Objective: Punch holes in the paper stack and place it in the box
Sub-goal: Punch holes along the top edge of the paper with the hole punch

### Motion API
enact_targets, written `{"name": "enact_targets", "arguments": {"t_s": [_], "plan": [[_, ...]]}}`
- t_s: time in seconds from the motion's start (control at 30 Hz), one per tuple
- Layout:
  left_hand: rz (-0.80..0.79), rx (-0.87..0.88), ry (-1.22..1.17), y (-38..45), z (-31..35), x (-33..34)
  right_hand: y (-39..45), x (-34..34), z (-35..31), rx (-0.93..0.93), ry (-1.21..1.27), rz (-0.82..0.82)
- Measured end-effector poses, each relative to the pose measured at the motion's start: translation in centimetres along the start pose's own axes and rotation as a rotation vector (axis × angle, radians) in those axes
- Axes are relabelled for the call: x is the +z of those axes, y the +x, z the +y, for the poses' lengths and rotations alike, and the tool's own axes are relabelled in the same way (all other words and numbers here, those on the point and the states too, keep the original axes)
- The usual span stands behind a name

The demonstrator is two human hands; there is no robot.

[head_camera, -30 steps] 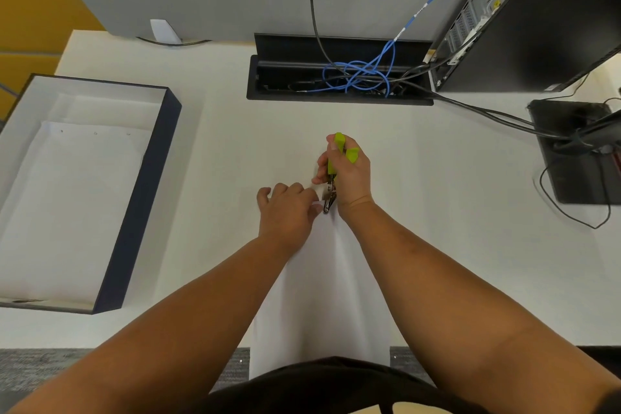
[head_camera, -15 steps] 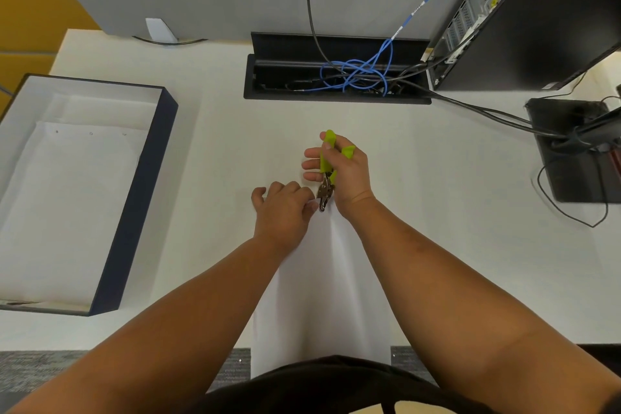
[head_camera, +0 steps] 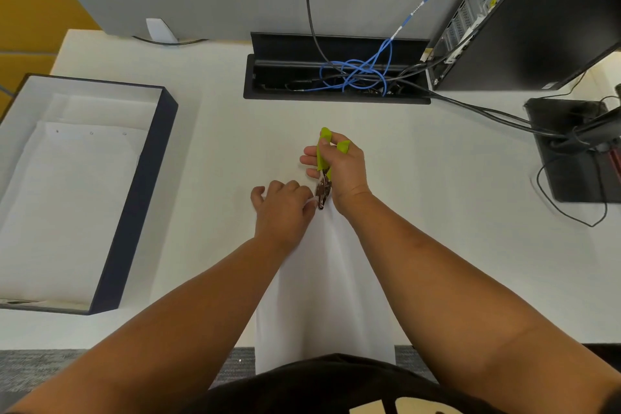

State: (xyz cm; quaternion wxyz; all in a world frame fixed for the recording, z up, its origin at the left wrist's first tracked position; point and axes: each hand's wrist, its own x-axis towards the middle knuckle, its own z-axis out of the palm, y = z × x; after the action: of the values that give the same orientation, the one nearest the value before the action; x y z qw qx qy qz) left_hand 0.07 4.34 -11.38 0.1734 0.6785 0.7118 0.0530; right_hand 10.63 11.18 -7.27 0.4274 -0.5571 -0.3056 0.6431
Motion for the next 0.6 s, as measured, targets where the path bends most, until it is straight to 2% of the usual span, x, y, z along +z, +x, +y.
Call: {"name": "enact_targets", "arguments": {"t_s": [0.27, 0.43, 0.6], "plan": [[0.051, 0.038, 0.041, -0.5, -0.1, 0.2, 0.1, 0.5, -0.8, 0.084, -0.041, 0.02], [0.023, 0.053, 0.002, -0.6, -0.7, 0.2, 0.2, 0.0, -0.8, 0.003, -0.081, 0.01], [-0.002, 0.041, -0.062, -0.4, -1.3, 0.0, 0.4, -0.6, -0.7, 0.026, -0.078, -0.002]]}}
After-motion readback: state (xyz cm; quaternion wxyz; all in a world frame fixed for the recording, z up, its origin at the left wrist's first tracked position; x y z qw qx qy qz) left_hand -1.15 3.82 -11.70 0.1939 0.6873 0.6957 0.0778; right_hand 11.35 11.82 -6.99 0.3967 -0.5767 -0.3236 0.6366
